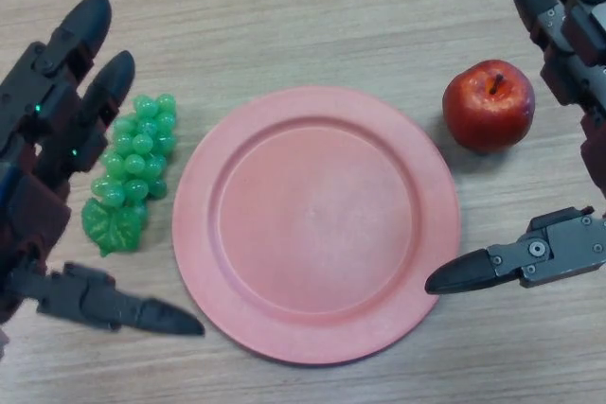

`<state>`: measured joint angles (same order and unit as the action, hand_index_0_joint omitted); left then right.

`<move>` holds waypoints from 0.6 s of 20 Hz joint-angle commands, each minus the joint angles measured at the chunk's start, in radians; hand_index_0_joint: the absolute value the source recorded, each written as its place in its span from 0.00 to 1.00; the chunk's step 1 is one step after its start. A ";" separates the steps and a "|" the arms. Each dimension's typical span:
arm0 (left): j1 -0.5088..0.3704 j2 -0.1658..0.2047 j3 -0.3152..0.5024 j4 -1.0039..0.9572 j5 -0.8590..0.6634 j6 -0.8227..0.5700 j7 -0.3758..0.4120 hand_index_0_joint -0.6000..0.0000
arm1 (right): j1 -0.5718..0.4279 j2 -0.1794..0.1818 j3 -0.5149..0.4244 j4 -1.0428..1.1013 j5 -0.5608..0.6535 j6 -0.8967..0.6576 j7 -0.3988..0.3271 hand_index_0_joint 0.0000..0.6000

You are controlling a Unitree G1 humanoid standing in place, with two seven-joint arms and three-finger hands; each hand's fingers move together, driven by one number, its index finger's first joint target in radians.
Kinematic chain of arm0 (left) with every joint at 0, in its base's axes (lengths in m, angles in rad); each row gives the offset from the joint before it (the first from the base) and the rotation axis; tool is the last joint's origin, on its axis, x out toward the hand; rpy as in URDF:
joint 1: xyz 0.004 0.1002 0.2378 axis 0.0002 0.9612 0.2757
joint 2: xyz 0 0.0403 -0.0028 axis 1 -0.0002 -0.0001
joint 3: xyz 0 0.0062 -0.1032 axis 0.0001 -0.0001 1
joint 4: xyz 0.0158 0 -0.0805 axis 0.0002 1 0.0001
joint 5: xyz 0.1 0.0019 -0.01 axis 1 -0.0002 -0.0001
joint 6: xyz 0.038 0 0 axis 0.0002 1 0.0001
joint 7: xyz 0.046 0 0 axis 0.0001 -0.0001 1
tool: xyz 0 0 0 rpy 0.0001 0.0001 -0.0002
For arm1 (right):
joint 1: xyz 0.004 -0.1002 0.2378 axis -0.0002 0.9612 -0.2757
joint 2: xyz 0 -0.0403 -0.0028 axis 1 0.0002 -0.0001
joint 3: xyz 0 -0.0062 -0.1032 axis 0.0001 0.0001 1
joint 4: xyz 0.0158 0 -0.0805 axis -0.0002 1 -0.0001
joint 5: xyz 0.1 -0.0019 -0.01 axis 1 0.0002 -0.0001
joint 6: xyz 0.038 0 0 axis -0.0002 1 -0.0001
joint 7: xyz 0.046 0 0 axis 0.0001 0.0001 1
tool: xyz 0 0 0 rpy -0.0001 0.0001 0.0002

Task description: Pick up the green grapes and place it on the plate

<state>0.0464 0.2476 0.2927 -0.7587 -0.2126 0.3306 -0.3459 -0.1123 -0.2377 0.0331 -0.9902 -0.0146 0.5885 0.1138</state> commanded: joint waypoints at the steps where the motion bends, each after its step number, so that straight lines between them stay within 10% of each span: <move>1: -0.075 0.079 0.072 0.022 0.067 -0.152 0.057 1.00 | -0.023 -0.007 -0.060 -0.057 0.001 -0.115 0.001 0.00; 8: -0.299 0.223 0.010 0.429 0.396 -0.300 0.190 1.00 | -0.024 -0.018 -0.081 -0.057 0.027 -0.100 0.016 0.00; 12: -0.355 0.227 -0.063 0.616 0.519 -0.345 0.228 1.00 | -0.012 -0.019 -0.090 -0.057 0.039 -0.109 0.013 0.00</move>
<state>-0.2751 0.4263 0.1748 -0.1015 0.2979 0.0931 -0.1874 -0.1091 -0.2413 -0.0064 -0.9913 -0.0034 0.5934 0.1321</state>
